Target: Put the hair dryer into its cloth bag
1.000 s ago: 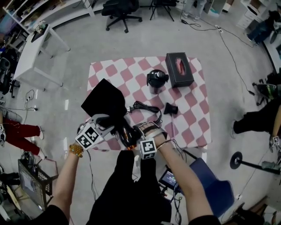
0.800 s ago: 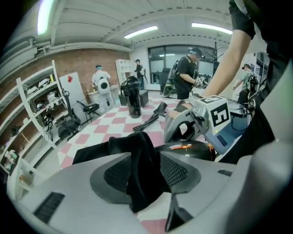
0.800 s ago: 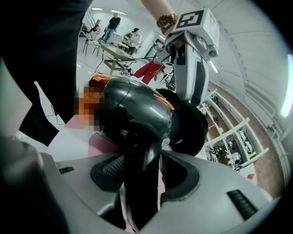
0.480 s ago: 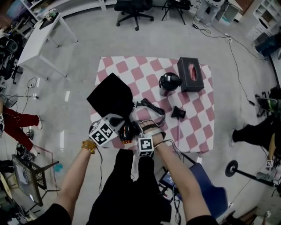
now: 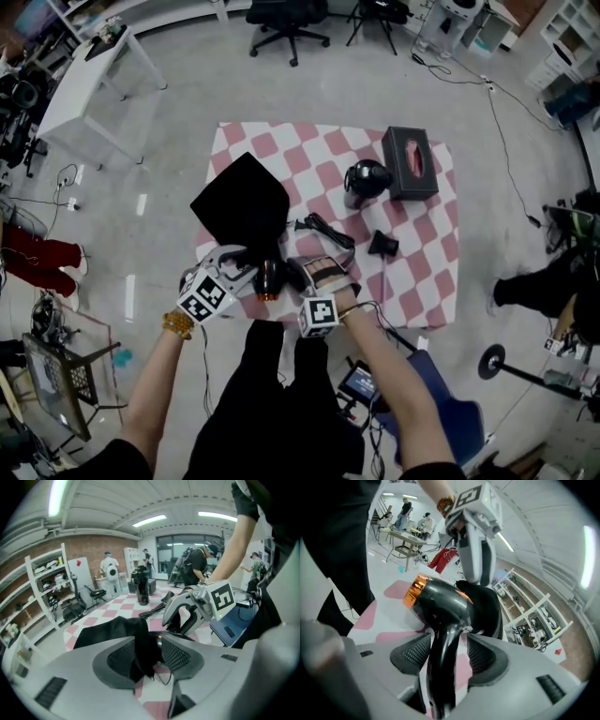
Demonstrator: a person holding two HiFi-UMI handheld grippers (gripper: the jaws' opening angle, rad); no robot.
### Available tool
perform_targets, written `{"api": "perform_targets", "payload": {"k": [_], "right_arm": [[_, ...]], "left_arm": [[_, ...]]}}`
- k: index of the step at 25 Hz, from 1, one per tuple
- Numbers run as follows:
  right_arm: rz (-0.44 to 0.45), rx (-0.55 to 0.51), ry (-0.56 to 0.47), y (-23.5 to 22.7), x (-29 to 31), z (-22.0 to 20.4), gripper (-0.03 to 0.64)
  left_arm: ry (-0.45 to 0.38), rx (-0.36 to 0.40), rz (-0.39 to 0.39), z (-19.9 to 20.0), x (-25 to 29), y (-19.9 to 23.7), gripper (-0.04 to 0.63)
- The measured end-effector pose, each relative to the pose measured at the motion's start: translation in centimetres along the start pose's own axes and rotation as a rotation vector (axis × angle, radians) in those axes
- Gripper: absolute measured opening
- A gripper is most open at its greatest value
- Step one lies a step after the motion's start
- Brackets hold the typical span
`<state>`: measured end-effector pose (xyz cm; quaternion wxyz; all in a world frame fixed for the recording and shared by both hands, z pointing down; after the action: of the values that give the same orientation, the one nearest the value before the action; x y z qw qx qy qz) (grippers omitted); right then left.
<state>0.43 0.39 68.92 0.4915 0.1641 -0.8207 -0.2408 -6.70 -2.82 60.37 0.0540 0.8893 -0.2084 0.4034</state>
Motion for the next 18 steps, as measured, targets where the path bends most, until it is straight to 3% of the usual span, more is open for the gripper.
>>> {"api": "perform_targets", "payload": {"k": [4, 6, 10, 14, 18], "right_arm": [[0.032, -0.006, -0.13, -2.8, -4.0, 0.8, 0.258], [0.091, -0.016, -0.168, -3.7, -5.1, 1.8, 0.267], [0.225, -0.027, -0.122, -0.2, -4.2, 1.4, 0.293], [0.251, 0.077, -0.072, 1.9, -2.1, 0.0, 0.298], [0.162, 0.107, -0.047, 1.0, -0.3, -0.1, 0.296]], "left_arm": [[0.012, -0.23, 0.139, -6.5, -2.5, 0.7, 0.172], [0.019, -0.304, 0.135, -8.5, -1.8, -0.5, 0.173], [-0.098, -0.408, 0.09, -6.6, 0.2, -1.6, 0.173], [-0.154, -0.421, 0.072, -5.3, 1.6, -0.7, 0.175], [-0.206, -0.367, 0.008, -4.8, 1.5, -1.2, 0.124]]}}
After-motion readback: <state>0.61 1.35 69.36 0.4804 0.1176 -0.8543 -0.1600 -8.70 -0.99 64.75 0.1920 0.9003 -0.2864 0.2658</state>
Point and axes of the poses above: the fingertips, and each gripper's own axes: x forward along the fingers, y to its left, z out of its top, the point moved 1 cm from there along -x, backward along the fingers, and after that the axes turned 4 degrees about y, right-handed, at the moved point
